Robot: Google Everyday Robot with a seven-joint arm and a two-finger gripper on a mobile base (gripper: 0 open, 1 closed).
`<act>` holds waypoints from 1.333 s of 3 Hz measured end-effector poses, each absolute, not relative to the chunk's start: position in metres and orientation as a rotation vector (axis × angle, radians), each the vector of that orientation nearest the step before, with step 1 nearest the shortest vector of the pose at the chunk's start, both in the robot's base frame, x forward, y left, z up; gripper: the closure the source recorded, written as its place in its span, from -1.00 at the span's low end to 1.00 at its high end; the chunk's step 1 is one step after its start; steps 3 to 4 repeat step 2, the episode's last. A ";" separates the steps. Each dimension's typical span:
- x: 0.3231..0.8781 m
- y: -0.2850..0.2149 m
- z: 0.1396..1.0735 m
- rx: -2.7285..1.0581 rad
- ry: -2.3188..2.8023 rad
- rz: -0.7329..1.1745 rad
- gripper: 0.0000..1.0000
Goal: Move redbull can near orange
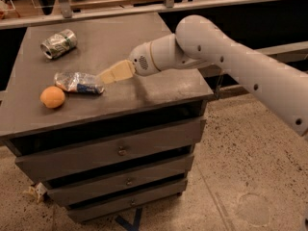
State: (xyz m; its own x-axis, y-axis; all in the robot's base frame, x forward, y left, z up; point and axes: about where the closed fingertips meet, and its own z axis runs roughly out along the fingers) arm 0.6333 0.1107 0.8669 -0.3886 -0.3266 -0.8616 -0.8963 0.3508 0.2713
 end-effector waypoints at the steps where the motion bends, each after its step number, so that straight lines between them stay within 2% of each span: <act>1: 0.634 0.070 0.882 -1.012 1.922 0.883 -1.00; 4: 0.633 0.068 0.886 -1.010 1.921 0.874 -1.00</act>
Offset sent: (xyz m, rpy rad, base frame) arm 0.0003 -0.0342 0.0129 -0.0395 -0.0347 -0.0771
